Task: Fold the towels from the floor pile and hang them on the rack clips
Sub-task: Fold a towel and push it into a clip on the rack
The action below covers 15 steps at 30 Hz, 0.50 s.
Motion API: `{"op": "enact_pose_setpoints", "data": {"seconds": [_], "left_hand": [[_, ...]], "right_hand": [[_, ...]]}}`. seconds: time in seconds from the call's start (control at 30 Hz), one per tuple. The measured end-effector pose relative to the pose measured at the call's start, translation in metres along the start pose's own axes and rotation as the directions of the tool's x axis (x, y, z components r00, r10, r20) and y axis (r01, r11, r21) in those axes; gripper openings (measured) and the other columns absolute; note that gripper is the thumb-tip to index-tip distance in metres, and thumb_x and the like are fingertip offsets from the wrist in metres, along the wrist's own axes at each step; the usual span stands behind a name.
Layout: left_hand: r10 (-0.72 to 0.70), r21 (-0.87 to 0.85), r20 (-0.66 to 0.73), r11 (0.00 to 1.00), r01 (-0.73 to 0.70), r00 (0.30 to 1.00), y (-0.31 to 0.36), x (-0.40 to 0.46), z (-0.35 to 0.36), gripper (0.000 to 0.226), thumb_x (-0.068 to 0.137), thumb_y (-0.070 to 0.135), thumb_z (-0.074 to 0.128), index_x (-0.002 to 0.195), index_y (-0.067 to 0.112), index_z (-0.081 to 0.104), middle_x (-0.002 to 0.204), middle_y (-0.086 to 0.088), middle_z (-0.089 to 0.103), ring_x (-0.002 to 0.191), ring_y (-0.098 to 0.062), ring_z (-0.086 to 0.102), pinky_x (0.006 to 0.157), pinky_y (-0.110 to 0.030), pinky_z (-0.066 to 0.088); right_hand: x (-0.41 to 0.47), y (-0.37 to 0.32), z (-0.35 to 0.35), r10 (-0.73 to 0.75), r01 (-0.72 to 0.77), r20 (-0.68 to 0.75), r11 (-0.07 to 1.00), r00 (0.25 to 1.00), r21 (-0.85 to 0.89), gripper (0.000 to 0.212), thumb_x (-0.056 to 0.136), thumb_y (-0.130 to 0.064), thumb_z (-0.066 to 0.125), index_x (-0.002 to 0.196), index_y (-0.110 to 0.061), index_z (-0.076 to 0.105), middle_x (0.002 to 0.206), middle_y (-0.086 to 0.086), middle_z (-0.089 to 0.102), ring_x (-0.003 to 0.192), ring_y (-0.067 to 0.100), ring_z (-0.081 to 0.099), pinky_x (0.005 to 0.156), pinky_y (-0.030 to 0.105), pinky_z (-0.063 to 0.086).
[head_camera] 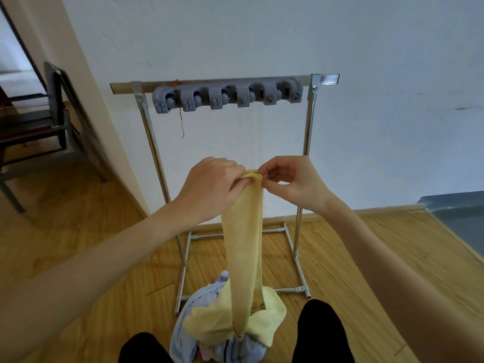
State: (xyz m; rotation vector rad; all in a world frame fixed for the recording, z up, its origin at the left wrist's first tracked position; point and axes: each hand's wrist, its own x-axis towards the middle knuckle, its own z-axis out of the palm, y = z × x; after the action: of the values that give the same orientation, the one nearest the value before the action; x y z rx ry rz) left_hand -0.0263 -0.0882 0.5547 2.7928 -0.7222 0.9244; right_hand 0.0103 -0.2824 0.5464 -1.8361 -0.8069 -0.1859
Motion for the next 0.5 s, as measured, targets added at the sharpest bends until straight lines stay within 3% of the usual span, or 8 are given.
{"op": "enact_pose_setpoints", "data": {"seconds": [0.13,0.23,0.33,0.5], "left_hand": [[0.000,-0.013,-0.013,1.000,0.000,1.000,0.002,0.003,-0.005,0.031,0.095,0.037,0.053,0.082,0.013,0.068,0.067,0.001,0.060,0.060,-0.016,0.052,0.059,-0.033,0.043],[0.001,-0.094,-0.020,0.996,-0.003,1.000,0.000,0.003,-0.014,0.018,0.092,0.028,0.059,0.098,0.013,0.066,0.087,0.002,0.066,0.077,-0.017,0.058,0.074,-0.027,0.039],[-0.010,-0.191,-0.032,0.982,0.004,0.999,-0.001,0.002,-0.023,0.023,0.090,0.019,0.063,0.112,0.012,0.060,0.103,0.001,0.066,0.092,-0.015,0.057,0.085,-0.022,0.033],[-0.044,-0.199,-0.088,0.980,0.026,0.995,-0.004,0.000,-0.021,0.025,0.089,0.021,0.065,0.112,0.012,0.060,0.103,-0.001,0.065,0.094,-0.018,0.057,0.085,-0.024,0.036]], "right_hand": [[0.008,-0.001,-0.003,-0.024,0.023,-0.026,0.998,0.999,-0.055,0.008,0.080,-0.001,0.071,0.088,-0.001,0.069,0.082,0.009,0.070,0.075,0.025,0.067,0.073,0.034,0.058],[0.017,0.002,-0.005,-0.041,0.033,-0.080,0.994,0.996,-0.100,0.009,0.079,0.003,0.068,0.085,-0.004,0.067,0.080,0.008,0.068,0.072,0.022,0.065,0.071,0.034,0.058],[0.023,0.005,0.000,-0.069,0.050,-0.154,0.991,0.986,-0.121,0.011,0.079,0.002,0.065,0.085,-0.007,0.062,0.080,-0.003,0.063,0.074,0.011,0.061,0.071,0.030,0.056],[0.026,0.005,0.023,-0.056,0.067,-0.276,0.997,0.960,0.031,0.017,0.079,0.008,0.056,0.087,-0.007,0.058,0.083,-0.005,0.059,0.080,0.009,0.056,0.066,0.017,0.050]]}}
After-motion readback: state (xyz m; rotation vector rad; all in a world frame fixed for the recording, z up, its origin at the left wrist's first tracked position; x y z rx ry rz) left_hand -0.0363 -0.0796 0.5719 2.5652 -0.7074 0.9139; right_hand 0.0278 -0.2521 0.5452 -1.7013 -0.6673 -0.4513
